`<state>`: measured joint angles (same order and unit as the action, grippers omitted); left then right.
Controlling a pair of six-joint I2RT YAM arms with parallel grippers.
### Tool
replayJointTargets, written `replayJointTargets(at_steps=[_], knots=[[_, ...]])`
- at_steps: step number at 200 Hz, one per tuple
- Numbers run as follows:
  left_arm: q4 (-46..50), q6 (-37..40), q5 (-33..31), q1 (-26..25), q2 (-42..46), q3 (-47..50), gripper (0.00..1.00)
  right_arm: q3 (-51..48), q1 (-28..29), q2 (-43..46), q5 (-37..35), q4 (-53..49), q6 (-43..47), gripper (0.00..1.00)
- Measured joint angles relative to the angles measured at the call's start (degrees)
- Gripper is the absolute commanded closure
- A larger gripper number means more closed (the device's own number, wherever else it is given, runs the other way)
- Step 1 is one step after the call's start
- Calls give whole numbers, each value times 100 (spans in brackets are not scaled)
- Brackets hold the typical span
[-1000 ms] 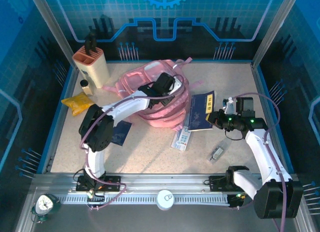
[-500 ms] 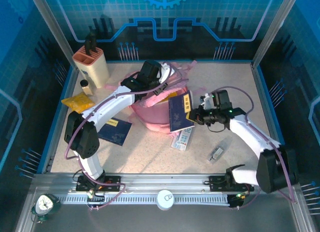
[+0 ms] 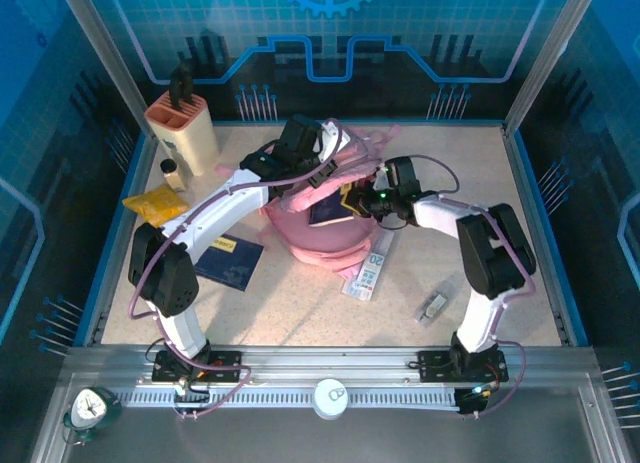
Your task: Pack the student bag
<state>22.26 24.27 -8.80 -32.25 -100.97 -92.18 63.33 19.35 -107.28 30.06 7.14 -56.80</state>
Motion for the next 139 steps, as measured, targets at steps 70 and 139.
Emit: replayJointTargets(at_steps=[70, 139], knots=[[-11, -70, 74, 63, 13, -2, 100, -107, 155, 450, -1132, -682, 634, 30], [-22, -188, 175, 103, 22, -2, 100, -754, 730, 850, -1676, -767, 1054, 77]])
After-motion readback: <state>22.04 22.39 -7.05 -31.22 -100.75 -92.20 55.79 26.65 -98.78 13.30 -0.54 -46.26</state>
